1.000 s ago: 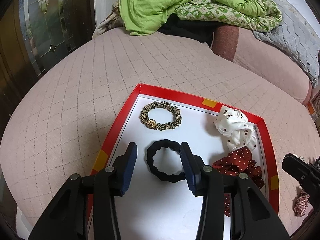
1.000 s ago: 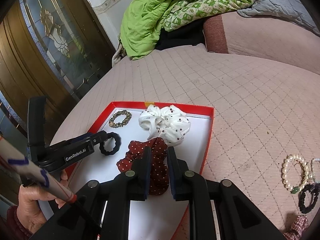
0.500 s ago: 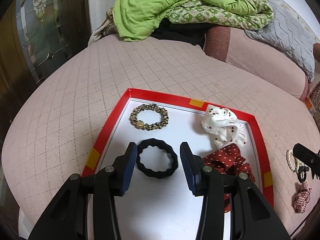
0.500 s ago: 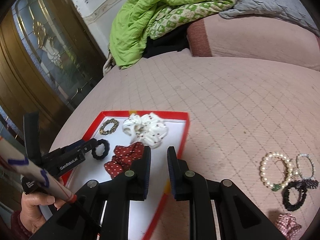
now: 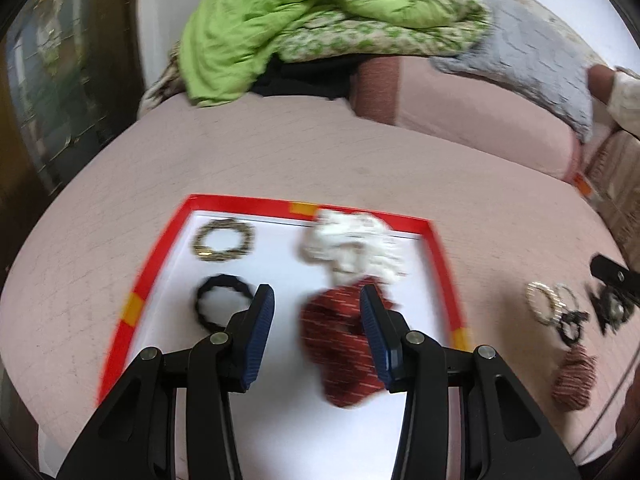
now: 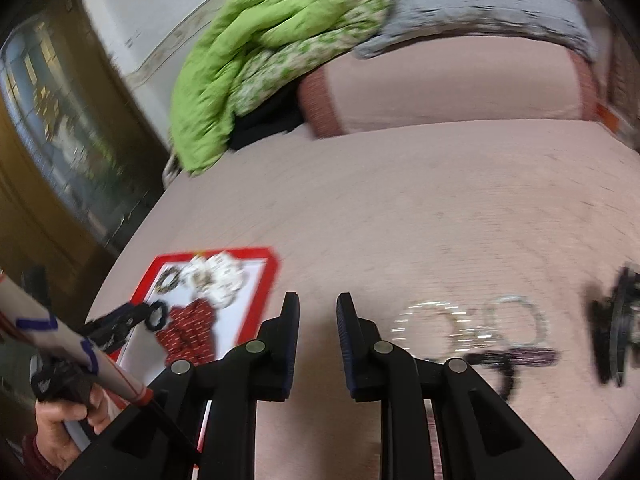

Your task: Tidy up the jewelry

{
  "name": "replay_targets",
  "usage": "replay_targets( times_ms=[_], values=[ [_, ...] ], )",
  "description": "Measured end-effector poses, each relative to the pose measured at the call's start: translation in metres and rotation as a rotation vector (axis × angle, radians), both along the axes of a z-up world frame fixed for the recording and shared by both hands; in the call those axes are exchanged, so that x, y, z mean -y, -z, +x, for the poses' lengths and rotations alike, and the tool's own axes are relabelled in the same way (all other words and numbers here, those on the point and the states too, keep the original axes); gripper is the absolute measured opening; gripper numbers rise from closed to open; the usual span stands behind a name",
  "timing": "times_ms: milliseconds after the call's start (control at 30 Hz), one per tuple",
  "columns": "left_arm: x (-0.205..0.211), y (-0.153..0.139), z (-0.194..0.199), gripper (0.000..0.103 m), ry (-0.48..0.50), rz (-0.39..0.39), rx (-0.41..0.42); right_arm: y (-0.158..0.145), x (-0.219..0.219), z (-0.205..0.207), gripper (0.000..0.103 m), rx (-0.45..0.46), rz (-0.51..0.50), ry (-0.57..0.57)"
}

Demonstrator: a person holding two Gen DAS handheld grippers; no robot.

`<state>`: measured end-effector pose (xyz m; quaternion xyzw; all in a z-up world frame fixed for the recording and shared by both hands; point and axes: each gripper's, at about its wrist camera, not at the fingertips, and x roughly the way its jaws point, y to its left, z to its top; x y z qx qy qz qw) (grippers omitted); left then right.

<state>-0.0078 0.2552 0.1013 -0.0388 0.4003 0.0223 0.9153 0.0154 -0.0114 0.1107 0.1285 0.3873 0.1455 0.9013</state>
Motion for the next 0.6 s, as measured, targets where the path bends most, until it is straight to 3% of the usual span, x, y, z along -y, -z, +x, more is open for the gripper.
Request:
replay_targets(
  times_ms=[267, 433, 600],
  values=[
    [0.088, -0.004, -0.002, 0.043, 0.192, -0.029, -0.030, 0.006, 0.093, -0.013, 0.026, -0.064, 0.040, 0.166],
    [0.150, 0.005, 0.025, 0.043, 0.316, -0.078, -0.118, 0.026, 0.122, -0.015, 0.026, -0.142, 0.093, 0.210],
    [0.201, 0.037, 0.064, 0.043, 0.363, -0.042, -0.229, 0.022, 0.135, -0.016, 0.026, -0.130, 0.142, 0.229]
  ],
)
